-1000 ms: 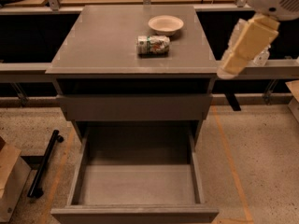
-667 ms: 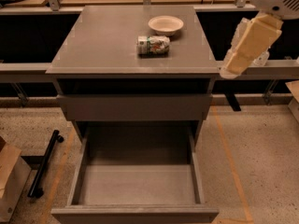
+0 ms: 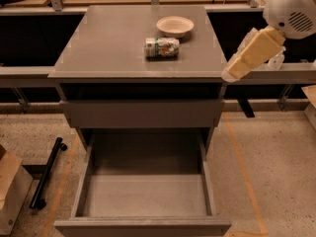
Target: Place 7up can into middle drawer
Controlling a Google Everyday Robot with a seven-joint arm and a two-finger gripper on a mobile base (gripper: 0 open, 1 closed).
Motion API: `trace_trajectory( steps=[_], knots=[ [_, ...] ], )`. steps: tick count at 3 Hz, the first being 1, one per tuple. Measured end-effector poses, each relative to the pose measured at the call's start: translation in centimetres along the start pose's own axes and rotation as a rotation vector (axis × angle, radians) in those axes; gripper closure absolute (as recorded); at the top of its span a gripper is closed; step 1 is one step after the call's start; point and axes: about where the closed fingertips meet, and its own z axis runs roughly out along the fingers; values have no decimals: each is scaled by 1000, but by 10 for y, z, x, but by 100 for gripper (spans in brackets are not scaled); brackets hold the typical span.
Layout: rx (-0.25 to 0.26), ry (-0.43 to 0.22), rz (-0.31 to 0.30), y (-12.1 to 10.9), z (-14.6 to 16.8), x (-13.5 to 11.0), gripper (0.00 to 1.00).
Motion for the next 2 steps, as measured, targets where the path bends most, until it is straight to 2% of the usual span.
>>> trace_trajectory(
  steps=[1,2],
  knots=[
    [44,-91,88,-33,48,-4,0],
    [41,-158,140,-62,100,-12,0]
  ],
)
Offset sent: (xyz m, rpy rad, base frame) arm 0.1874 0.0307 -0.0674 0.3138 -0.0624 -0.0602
